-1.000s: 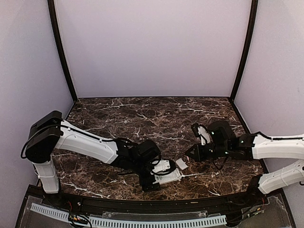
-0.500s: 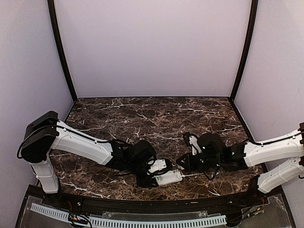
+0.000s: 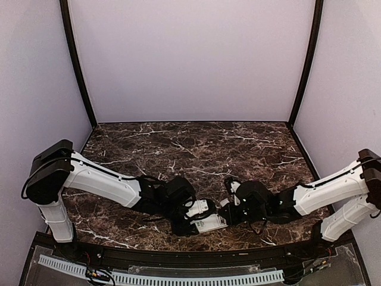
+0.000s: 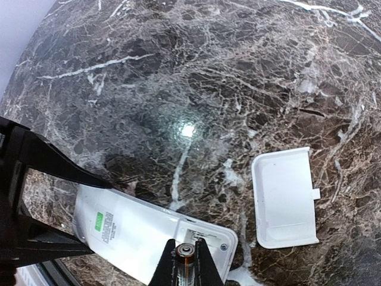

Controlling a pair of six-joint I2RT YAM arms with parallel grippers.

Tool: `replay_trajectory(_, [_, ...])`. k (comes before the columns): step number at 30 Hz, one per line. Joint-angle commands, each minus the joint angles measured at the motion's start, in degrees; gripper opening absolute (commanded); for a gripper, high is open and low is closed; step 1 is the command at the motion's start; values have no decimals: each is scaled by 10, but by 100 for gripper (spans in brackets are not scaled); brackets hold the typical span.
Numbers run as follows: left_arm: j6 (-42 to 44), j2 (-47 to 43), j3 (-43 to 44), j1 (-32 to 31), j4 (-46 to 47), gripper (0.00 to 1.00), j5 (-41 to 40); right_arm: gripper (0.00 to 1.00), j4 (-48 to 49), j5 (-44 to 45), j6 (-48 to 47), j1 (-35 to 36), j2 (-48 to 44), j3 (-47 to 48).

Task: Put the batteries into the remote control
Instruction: Hold the remote control without batteries at the center of the board, then load the battery into the battery compartment.

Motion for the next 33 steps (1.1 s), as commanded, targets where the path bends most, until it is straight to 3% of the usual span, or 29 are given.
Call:
replay_trajectory(1, [-14,9,-25,-9,-60,20,9,0,18,45,-17,8,21,6])
replay_trajectory(25, [-13,11,-21,-9,-75,14,0,0,80,78,-90,17,25,-40])
replay_trajectory(33, [-14,13,-21,-9,-75,11,-7,0,43,83,-78,43,27,-40])
